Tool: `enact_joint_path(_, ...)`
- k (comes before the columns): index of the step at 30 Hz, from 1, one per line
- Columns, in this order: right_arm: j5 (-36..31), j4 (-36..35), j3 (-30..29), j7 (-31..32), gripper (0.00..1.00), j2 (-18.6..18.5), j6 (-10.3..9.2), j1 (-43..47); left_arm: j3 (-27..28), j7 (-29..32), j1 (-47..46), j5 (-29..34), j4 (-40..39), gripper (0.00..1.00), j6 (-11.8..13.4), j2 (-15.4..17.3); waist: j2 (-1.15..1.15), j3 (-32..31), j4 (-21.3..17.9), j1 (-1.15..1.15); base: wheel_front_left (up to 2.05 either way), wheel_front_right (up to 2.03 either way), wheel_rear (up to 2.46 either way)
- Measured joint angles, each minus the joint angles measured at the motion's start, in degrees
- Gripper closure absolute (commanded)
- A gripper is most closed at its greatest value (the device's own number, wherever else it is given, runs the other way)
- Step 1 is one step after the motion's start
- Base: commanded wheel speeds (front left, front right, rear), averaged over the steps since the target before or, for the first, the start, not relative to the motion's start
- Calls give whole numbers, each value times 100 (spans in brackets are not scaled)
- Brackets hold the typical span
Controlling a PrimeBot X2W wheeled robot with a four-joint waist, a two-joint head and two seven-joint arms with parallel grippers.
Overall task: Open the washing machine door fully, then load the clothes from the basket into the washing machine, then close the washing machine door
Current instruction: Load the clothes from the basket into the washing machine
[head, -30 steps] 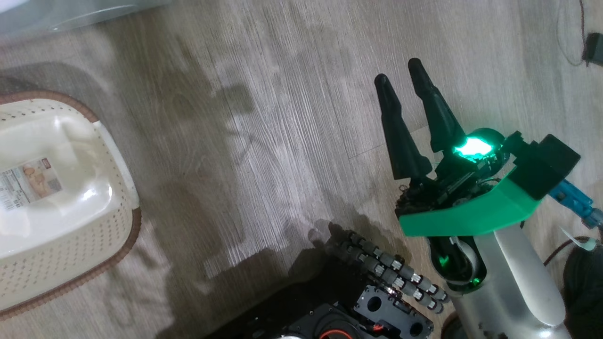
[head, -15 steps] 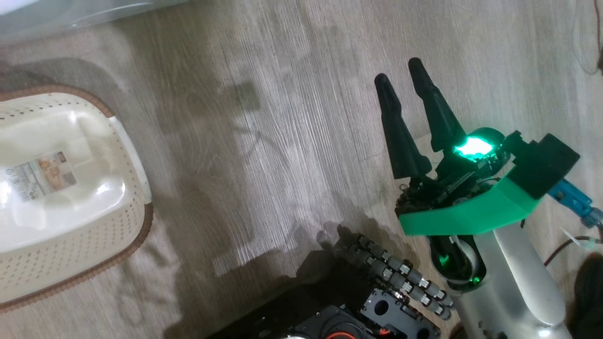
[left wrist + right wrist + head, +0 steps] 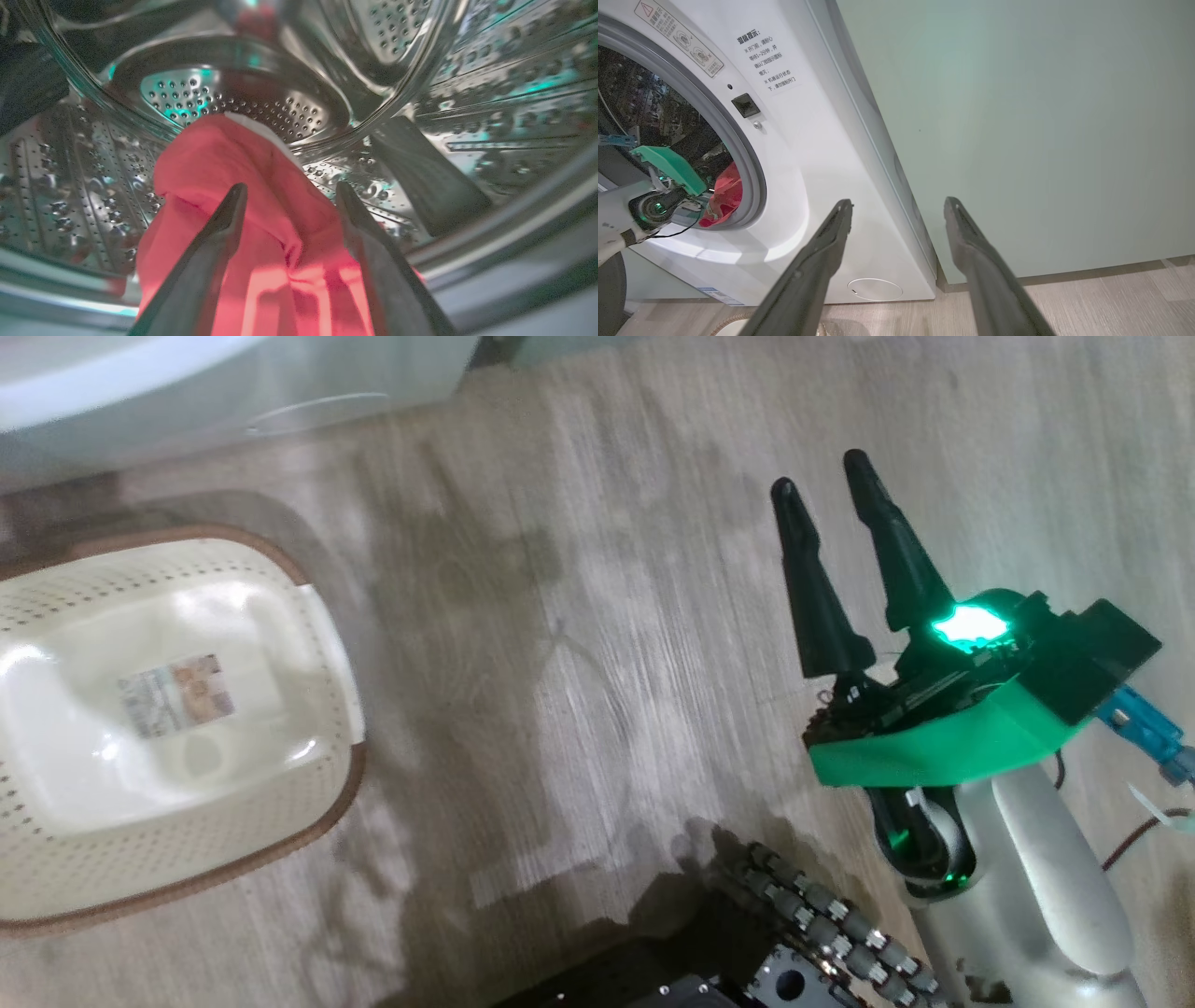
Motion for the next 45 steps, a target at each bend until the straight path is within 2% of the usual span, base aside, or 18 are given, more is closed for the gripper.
enact_joint_path(3, -126, 60, -124, -1, 0, -2, 0, 4, 9, -45, 421, -1, -447, 0, 88, -135, 0, -142, 159, 0, 0, 0, 0)
enact_joint_path(13, -522, 300, -465, -1, 0, -5, 0, 23, 303, -97, 2243, -86, -2538, 0, 719, -490, 0, -613, 720, 0, 0, 0, 0)
enact_joint_path(23, -832, 590, -690, -1, 0, -10, 0, 18, 557, -99, 3914, 129, -3972, 0, 1083, -896, 0, -1015, 1112, 0, 0, 0, 0)
enact_joint_path(34, -1044, 817, -893, -1, 0, -14, 0, 142, 471, -99, 5208, 336, -4326, 0, 1135, -1324, 0, -1516, 1345, 0, 0, 0, 0)
enact_joint_path(45, -1089, 944, -992, -1, 0, -14, 0, 503, 374, -99, 5630, 369, -4241, 0, 1092, -1391, 0, -1930, 1406, 0, 0, 0, 0)
